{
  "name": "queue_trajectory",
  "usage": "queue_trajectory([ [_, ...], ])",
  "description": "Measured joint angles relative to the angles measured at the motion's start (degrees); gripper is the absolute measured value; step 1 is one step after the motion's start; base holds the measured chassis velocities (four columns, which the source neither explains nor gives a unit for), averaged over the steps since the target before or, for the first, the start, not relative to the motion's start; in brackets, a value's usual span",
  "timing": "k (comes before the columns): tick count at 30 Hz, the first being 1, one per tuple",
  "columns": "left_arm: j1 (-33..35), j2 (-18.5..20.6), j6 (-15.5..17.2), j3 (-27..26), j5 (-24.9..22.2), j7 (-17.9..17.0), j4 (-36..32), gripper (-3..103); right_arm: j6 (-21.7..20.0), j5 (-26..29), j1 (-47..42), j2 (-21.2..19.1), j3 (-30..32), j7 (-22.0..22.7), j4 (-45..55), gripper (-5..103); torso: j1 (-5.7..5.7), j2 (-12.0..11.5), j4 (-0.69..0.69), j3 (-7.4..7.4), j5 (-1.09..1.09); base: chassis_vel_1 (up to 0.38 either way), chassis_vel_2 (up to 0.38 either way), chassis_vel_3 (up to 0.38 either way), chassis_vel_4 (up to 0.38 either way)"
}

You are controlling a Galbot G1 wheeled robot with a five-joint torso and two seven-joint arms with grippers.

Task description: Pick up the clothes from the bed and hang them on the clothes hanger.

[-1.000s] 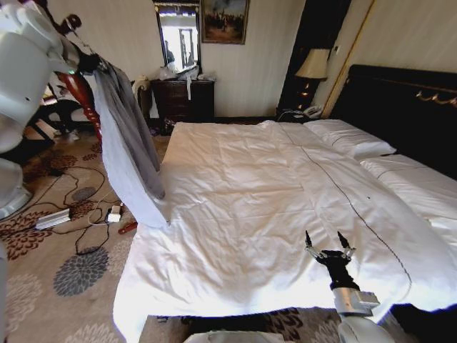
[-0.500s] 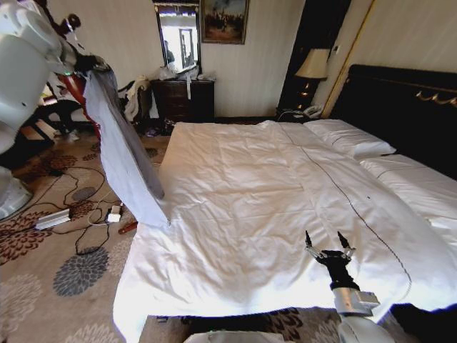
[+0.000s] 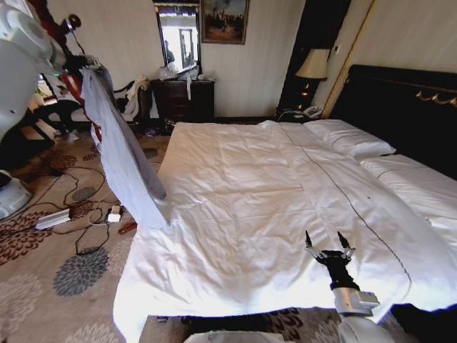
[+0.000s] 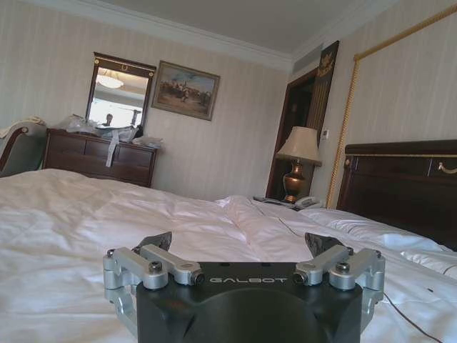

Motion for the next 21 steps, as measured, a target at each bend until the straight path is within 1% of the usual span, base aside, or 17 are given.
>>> queue_trajectory([
  [5,-0.3,2.0,0.0,1.8,-1.3,-0.3,-3.3,100,0.0,0.0,0.0,0.0,0.0,0.0,0.0,100,0.0,0.0,-0.01,0.0,0.01,0.0,0.0,0.0,0.0],
  [7,-0.4,3.0,0.0,2.5,-2.1,-0.5,-5.0,100,0.0,0.0,0.0,0.0,0.0,0.0,0.0,100,0.0,0.0,0.02,0.0,0.0,0.0,0.0,0.0,0.0],
  [9,-0.5,3.3,0.0,2.6,-2.4,-0.6,-5.6,100,0.0,0.0,0.0,0.0,0.0,0.0,0.0,100,0.0,0.0,0.02,0.0,0.0,0.0,0.0,0.0,0.0],
  [12,-0.8,4.4,0.0,3.8,-4.0,-1.3,-8.1,100,0.0,0.0,0.0,0.0,0.0,0.0,0.0,100,0.0,0.0,0.0,0.0,0.0,0.0,0.0,0.0,0.0],
  [14,-0.8,4.6,0.0,3.9,-4.3,-1.5,-8.7,100,0.0,0.0,0.0,0.0,0.0,0.0,0.0,100,0.0,0.0,0.0,0.0,0.01,0.0,0.0,0.0,0.0],
  [17,-0.5,6.1,0.0,4.1,-5.3,-2.6,-12.0,100,0.0,0.0,0.0,0.0,0.0,0.0,0.0,100,0.0,0.0,0.01,0.0,0.01,0.0,0.0,0.0,0.0],
  [19,-0.3,6.5,0.0,4.0,-5.5,-2.8,-12.7,100,0.0,0.0,0.0,0.0,0.0,0.0,0.0,100,0.0,0.0,0.02,0.0,0.01,0.0,0.0,0.0,0.0],
  [21,0.2,7.4,0.0,3.8,-6.0,-3.4,-14.4,100,0.0,0.0,0.0,0.0,0.0,0.0,0.0,100,0.0,0.0,0.0,0.0,0.0,0.0,0.0,0.0,0.0],
])
